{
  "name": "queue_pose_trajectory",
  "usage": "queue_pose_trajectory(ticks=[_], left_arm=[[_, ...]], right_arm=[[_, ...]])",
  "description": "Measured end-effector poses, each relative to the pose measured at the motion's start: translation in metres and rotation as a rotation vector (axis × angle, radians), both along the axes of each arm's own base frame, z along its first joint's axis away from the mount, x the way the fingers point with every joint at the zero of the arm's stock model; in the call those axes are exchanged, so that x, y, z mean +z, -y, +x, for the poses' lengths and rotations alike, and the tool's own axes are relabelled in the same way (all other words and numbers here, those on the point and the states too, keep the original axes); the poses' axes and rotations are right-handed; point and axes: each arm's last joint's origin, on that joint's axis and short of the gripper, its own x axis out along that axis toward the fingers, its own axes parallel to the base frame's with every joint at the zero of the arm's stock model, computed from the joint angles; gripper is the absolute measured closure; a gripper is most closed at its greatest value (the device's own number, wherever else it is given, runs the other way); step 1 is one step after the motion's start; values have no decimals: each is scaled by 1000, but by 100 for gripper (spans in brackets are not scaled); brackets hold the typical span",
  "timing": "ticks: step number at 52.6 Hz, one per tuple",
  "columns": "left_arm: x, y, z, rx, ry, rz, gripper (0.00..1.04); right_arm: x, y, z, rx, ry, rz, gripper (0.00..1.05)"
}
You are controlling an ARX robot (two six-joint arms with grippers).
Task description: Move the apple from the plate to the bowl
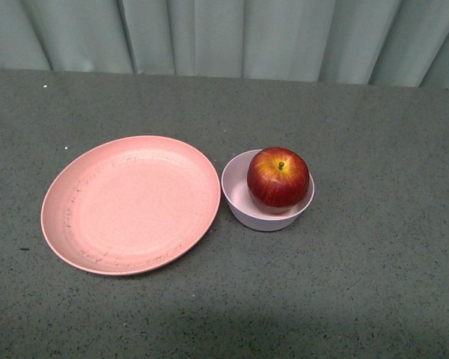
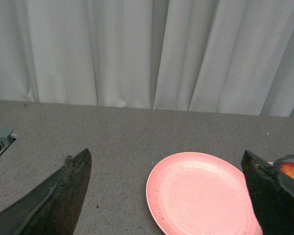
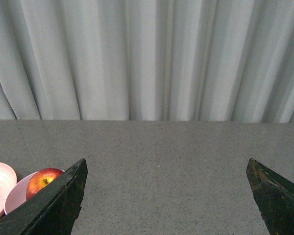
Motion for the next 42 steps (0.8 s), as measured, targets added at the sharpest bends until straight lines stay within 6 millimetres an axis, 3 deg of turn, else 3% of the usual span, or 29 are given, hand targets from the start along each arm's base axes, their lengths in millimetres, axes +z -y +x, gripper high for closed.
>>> queue_pose_trajectory(ticks=[3, 42], left_arm=[[0, 0, 0, 0, 0, 3, 5], [0, 0, 0, 0, 0, 3, 7]], right_arm=[[0, 0, 0, 0, 0, 0, 9], [0, 0, 0, 0, 0, 0, 9]])
